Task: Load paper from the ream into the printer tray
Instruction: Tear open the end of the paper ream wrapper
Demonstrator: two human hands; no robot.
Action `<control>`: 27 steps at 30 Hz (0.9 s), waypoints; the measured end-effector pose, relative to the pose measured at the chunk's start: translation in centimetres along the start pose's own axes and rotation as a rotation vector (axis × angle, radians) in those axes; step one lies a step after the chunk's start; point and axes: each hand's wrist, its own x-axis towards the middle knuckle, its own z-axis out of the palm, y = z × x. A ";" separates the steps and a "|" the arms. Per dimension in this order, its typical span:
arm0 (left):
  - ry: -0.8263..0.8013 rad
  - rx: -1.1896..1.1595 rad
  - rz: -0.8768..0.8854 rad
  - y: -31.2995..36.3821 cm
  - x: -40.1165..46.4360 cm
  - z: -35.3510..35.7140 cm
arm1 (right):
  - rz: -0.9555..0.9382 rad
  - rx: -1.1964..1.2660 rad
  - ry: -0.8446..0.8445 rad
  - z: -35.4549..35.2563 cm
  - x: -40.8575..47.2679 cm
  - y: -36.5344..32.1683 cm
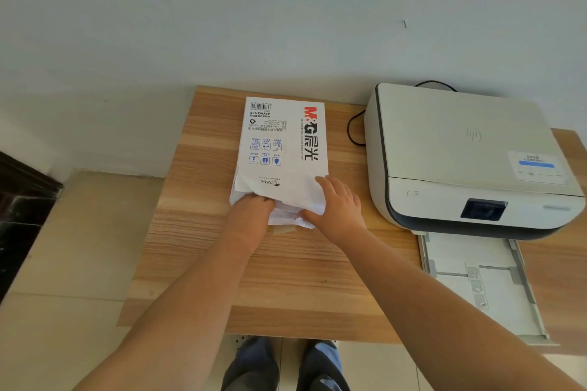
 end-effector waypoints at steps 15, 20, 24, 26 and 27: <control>0.022 0.007 0.177 0.1 -7.0 0.7 | 0.548 0.485 -0.099 -0.7 -5.1 -1.4; -0.012 0.047 0.222 -0.1 -8.6 0.4 | 0.843 0.783 -0.263 -0.7 -6.1 -2.0; -0.022 0.136 0.244 0.1 -9.3 -0.5 | 0.909 1.113 -0.193 -0.5 -7.4 -2.4; -0.045 0.165 0.258 0.1 -9.6 -0.6 | 0.923 1.154 -0.193 -0.7 -7.8 -2.9; -0.057 0.174 0.264 0.1 -9.8 -0.7 | 0.931 1.157 -0.191 -0.7 -8.0 -2.9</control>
